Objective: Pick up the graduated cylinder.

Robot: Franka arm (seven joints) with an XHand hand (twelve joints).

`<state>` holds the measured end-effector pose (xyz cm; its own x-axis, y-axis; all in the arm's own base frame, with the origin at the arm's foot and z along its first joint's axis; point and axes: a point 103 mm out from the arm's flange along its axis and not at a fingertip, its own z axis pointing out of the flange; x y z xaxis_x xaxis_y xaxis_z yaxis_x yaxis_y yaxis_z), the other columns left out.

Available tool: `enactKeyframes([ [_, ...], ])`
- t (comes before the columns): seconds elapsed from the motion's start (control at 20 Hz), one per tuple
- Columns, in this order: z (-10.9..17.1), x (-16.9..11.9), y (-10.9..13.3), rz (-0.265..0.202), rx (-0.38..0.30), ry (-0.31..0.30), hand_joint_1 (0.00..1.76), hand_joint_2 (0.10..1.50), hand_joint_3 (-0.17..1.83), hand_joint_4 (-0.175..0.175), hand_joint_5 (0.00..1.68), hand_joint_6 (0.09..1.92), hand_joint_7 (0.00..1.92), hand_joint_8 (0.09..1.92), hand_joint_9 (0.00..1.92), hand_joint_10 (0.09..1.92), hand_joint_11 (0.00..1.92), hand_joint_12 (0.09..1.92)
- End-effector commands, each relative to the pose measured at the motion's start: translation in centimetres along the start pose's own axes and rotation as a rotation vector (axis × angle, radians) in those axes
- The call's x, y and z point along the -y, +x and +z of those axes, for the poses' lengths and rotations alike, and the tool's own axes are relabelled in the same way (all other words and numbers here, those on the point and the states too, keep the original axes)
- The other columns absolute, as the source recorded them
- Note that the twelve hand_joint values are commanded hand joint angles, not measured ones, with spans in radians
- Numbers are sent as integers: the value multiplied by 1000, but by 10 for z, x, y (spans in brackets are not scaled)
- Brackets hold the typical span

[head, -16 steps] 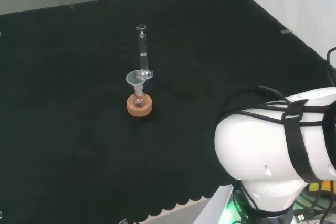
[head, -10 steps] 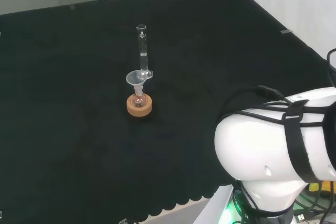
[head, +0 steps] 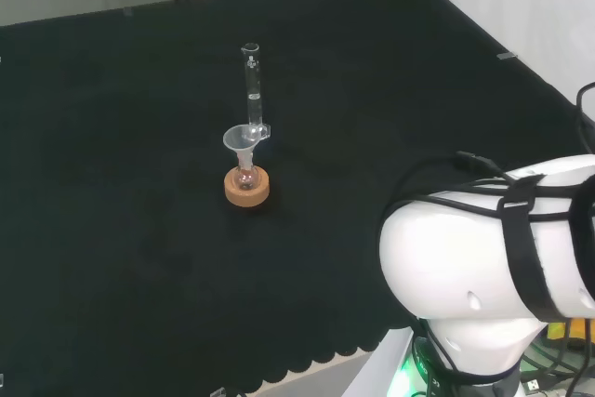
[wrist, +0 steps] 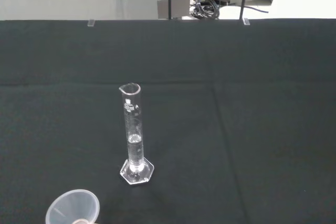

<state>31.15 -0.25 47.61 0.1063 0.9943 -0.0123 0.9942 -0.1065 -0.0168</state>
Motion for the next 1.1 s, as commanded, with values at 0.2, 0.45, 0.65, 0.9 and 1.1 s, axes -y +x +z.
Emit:
enactKeyframes([
  [0.2,33,-14,-28,80,-30,14,0,1203,365,-18,203,87,2,336,106,642,0,1267],
  [0.45,67,-36,-36,68,-40,24,0,1211,329,-24,218,87,31,398,147,652,0,1291],
  [0.65,104,-69,-38,45,-80,34,29,1205,309,-32,230,87,38,424,162,658,0,1293],
  [0.9,144,-113,-32,-27,-116,-2,122,1184,278,-40,255,87,67,476,200,674,0,1294],
  [1.1,175,-143,-26,-59,-136,8,171,1173,262,-43,270,87,92,517,223,681,0,1310],
])
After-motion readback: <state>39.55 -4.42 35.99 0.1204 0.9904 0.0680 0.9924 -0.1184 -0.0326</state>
